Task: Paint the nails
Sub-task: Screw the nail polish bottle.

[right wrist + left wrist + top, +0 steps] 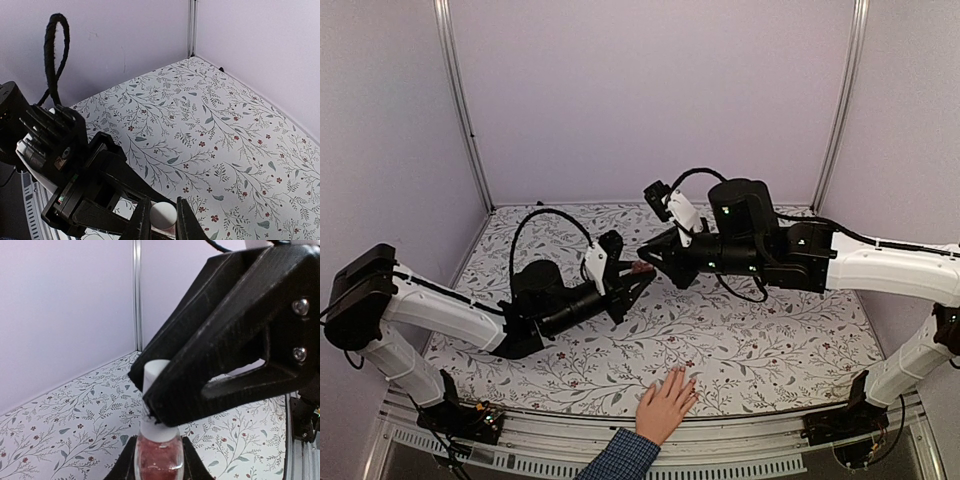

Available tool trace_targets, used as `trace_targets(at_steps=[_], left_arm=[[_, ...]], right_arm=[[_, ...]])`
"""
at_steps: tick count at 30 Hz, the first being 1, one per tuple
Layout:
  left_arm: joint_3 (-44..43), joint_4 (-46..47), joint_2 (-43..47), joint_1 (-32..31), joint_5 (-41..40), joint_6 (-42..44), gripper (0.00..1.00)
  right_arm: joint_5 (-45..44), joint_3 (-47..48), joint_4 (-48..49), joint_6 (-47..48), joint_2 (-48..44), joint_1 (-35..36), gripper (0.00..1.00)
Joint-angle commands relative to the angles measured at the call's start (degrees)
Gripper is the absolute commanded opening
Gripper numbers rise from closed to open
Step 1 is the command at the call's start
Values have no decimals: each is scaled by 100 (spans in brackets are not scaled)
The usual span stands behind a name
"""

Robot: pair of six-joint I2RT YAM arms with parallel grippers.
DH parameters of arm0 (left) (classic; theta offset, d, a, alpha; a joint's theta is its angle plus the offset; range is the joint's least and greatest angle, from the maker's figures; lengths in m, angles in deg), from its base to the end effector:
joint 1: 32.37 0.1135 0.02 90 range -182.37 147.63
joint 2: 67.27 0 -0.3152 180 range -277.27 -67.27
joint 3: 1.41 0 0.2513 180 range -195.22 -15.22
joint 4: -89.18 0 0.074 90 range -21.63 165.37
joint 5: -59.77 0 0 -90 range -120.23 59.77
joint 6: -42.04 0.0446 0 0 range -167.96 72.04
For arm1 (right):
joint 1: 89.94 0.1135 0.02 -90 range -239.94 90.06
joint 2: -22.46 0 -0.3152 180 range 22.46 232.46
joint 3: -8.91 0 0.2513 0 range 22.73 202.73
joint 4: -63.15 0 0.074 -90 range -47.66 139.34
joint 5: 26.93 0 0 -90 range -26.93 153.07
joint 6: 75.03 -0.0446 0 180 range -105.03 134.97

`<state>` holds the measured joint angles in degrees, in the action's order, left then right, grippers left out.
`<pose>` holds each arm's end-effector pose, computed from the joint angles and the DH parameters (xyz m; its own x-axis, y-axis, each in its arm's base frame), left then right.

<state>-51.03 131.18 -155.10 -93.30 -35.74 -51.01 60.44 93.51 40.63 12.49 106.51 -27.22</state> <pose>0.1610 -0.2808 0.2809 -0.0117 -0.0879 -0.9961 0.8240 0.5635 -0.0594 0.1616 0.3089 0.3851 -0.2089 -0.3108 -0.9273 -0.8601 0.5096 0.0230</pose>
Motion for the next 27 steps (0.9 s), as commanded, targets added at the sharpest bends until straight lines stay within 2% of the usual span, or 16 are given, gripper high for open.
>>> trace_targets(at_steps=[1,3,10,13,16,20,24,27], left_arm=[[-296,808,113,-40,-411,103,0],[-233,813,185,-27,-270,103,0],[-162,488,385,95,496,-19,0],[-113,431,486,205,1094,-214,0],[-54,500,566,351,2102,-430,0],[-65,487,604,545,3690,-651,0],[-285,83,544,581,5063,-654,0],[-388,18,416,582,5768,-744,0]], right_arm=[[134,-47,-439,-358,154,109,4],[114,-77,-416,-353,60,101,9],[160,-282,-210,-263,-358,91,45],[406,-597,51,-72,-649,91,57],[726,-839,218,124,-901,91,65],[1381,-1118,306,552,-1361,91,70],[2108,-1250,237,934,-1715,91,70],[2604,-1222,159,1264,-1895,94,66]])
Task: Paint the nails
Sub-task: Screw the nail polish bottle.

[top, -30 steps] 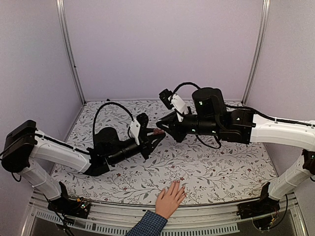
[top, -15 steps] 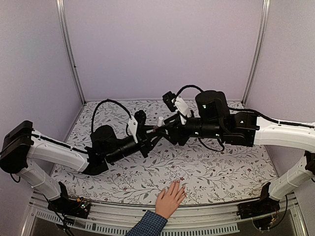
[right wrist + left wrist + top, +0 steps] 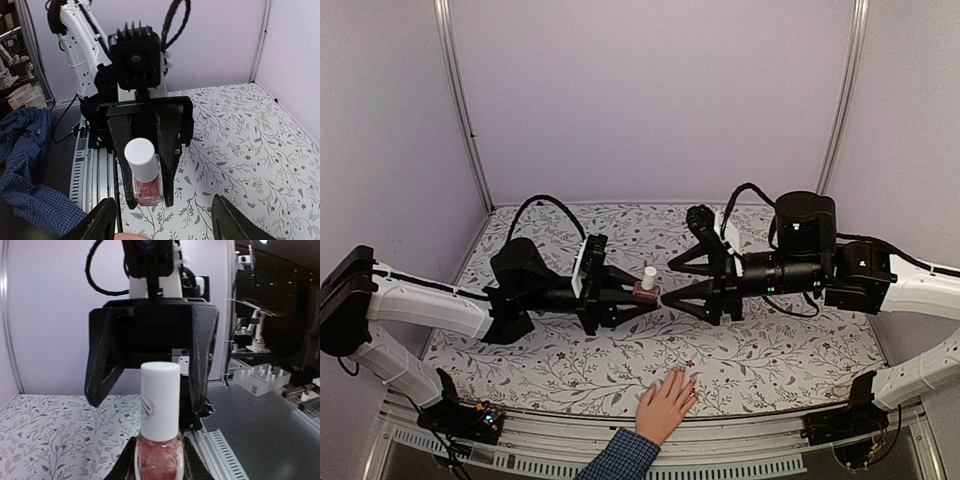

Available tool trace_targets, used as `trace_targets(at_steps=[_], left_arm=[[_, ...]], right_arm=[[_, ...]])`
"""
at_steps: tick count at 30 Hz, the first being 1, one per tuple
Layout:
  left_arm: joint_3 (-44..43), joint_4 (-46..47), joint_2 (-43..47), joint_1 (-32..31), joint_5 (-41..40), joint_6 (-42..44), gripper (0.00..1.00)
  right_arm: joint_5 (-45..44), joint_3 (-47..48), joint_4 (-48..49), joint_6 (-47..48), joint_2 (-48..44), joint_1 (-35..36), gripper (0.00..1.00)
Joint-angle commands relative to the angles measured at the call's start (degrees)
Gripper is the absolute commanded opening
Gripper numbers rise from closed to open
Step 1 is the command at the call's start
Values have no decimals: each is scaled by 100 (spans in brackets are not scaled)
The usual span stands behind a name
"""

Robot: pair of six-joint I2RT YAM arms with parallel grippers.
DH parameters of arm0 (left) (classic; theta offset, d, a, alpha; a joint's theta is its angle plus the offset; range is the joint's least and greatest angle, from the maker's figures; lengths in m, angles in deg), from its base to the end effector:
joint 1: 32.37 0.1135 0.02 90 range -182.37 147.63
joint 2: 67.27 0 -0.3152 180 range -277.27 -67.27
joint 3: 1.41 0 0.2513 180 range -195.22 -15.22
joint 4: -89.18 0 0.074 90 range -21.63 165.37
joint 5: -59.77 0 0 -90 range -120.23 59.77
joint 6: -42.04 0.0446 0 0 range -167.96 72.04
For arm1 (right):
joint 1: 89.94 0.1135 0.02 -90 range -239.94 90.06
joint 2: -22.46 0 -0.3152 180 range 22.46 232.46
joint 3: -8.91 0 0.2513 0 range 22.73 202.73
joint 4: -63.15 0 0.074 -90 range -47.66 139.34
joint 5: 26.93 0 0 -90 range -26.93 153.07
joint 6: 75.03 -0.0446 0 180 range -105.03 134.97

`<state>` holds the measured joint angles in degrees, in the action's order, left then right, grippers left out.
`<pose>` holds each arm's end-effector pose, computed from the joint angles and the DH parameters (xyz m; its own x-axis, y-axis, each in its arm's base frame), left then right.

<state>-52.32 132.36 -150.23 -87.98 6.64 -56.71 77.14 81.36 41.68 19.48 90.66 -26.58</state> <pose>0.1485 -0.2643 0.3141 -0.0432 -0.1523 -0.9874 0.9977 -0.0578 -0.0348 0.1094 0.2422 0.3901 -0.0560 -0.2817 -0.9579 -0.9786 0.2059 -0.0034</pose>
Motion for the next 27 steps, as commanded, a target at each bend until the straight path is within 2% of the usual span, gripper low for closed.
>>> trace_targets(at_steps=[1,9,14,27], left_arm=[[-281,-55,-107,41,1700,-237,0],[-552,435,-569,-173,2628,-696,0],[-754,529,-815,-274,2931,-810,0],[-832,955,-979,-375,3157,-1058,0]], right_arm=[[1078,10,32,679,-341,28,65],[1947,346,-260,1346,-264,137,58],[2020,609,-576,1700,16,362,55],[2243,675,-649,1860,294,441,45]])
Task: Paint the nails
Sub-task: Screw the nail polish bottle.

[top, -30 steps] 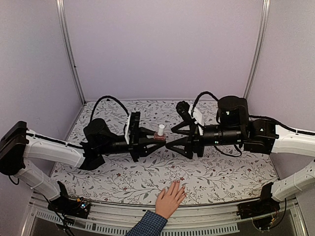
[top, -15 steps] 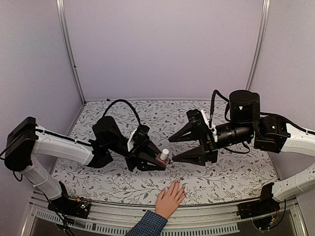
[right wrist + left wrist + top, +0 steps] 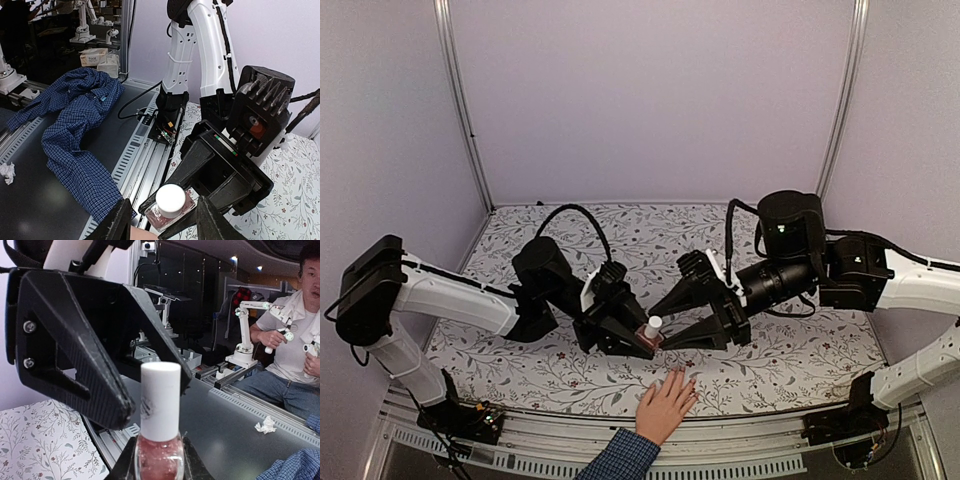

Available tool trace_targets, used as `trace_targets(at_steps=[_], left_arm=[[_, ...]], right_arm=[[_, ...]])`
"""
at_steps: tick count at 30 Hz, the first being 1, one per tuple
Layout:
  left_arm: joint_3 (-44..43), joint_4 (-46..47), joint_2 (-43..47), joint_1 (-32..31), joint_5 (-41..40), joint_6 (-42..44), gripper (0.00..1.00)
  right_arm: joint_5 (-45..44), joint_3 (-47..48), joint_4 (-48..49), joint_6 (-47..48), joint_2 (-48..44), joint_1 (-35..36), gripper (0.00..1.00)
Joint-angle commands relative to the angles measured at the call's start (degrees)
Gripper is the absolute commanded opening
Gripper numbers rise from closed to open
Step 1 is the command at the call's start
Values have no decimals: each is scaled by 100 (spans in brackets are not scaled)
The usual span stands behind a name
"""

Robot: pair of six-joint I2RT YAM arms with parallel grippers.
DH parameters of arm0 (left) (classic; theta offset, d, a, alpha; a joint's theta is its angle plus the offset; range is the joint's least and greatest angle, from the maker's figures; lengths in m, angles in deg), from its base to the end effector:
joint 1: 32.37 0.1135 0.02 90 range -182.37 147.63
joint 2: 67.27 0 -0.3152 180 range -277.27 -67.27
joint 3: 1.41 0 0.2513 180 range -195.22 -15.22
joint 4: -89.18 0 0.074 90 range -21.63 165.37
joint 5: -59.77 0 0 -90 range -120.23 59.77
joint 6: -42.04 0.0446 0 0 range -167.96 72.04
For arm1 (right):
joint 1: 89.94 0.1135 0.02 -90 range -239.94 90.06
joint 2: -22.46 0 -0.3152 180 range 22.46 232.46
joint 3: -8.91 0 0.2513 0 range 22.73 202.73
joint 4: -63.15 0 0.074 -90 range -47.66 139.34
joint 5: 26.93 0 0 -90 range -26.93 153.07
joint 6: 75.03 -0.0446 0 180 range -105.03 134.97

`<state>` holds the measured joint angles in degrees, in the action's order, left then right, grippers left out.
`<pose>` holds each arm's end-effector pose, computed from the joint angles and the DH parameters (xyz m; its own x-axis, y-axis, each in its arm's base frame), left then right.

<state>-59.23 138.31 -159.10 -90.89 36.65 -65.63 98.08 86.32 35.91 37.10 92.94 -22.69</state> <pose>0.1356 -0.3001 0.3118 -0.1126 -0.0444 -0.9927 0.8022 -0.5936 -0.0645 0.0800 0.2569 0.4025 0.2386 -0.2289 -0.9438 -0.9430 -0.2868 -0.1688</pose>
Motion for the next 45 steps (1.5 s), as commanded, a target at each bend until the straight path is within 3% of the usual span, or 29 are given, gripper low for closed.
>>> trace_targets(at_steps=[1,11,24,39,45], left_arm=[[-147,387,-104,-81,154,-187,0],[-211,399,-145,-100,157,-234,0],[-126,79,56,-53,-288,85,0],[289,-172,793,179,-1760,504,0],[422,-369,1078,193,-2805,750,0]], right_arm=[[161,180,-69,98,91,56,44],[252,308,-155,99,188,105,34],[138,373,-303,81,318,105,7],[-598,429,-450,-195,665,105,2],[-959,448,-443,-338,794,105,2]])
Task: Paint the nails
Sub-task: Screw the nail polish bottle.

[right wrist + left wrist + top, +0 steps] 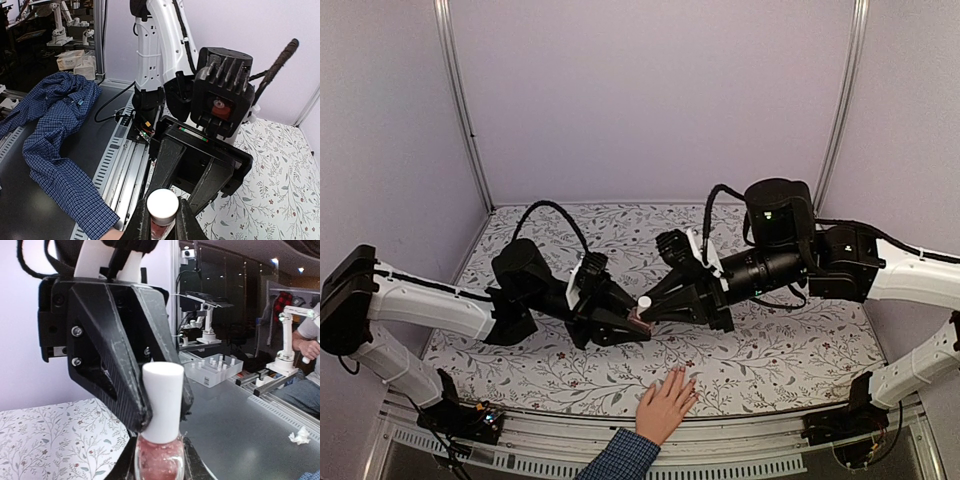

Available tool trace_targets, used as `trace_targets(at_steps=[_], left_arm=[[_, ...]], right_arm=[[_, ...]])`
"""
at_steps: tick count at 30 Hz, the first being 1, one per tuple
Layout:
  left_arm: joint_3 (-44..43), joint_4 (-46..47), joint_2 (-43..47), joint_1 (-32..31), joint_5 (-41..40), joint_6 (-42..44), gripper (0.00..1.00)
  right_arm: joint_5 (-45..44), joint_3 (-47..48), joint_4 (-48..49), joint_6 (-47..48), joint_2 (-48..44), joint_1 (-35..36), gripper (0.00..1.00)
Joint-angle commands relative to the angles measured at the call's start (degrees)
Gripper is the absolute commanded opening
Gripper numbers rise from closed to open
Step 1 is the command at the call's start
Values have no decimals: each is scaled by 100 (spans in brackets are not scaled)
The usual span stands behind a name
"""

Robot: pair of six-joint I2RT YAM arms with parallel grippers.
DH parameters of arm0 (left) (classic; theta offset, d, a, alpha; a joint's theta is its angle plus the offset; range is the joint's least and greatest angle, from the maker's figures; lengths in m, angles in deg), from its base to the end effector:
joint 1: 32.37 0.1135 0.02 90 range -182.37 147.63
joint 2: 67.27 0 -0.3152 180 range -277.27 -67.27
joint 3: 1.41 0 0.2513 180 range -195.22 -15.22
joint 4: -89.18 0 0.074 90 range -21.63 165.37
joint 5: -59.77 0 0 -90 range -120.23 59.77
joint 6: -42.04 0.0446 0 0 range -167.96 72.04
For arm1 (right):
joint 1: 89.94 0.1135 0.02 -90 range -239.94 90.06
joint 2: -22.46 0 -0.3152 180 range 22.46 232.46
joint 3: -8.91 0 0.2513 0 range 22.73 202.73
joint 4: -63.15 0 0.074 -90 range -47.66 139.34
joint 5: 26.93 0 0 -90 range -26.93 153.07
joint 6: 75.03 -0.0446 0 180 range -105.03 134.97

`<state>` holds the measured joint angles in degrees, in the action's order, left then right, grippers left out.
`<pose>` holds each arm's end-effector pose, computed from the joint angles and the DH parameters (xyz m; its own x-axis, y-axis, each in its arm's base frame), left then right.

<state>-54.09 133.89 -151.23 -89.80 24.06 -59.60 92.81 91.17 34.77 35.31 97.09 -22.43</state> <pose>0.1304 -0.2714 0.3197 -0.0626 -0.1208 -0.9907 0.9234 -0.3836 -0.0115 0.0909 0.2773 0.4109 0.2135 -0.2734 -0.9379 -0.9657 -0.2042 -0.1603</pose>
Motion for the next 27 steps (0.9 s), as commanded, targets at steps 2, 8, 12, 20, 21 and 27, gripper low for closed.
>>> trace_targets(at_steps=[2,8,12,20,21,27], left_arm=[[-34,71,362,91,-1832,202,0],[115,243,478,86,-2587,296,0],[231,350,553,76,-3085,384,0],[317,371,592,15,-4084,626,0],[332,376,585,-5,-4269,645,0],[310,368,437,-72,-5284,726,0]], right_arm=[[-605,-44,-301,-200,400,79,1],[-1126,-3,-253,-425,522,83,2],[-1326,12,-240,-564,606,49,1],[-1578,37,-42,-1045,749,-118,0],[-1636,56,-24,-1105,795,-123,0],[-2089,99,142,-1619,999,-128,1]])
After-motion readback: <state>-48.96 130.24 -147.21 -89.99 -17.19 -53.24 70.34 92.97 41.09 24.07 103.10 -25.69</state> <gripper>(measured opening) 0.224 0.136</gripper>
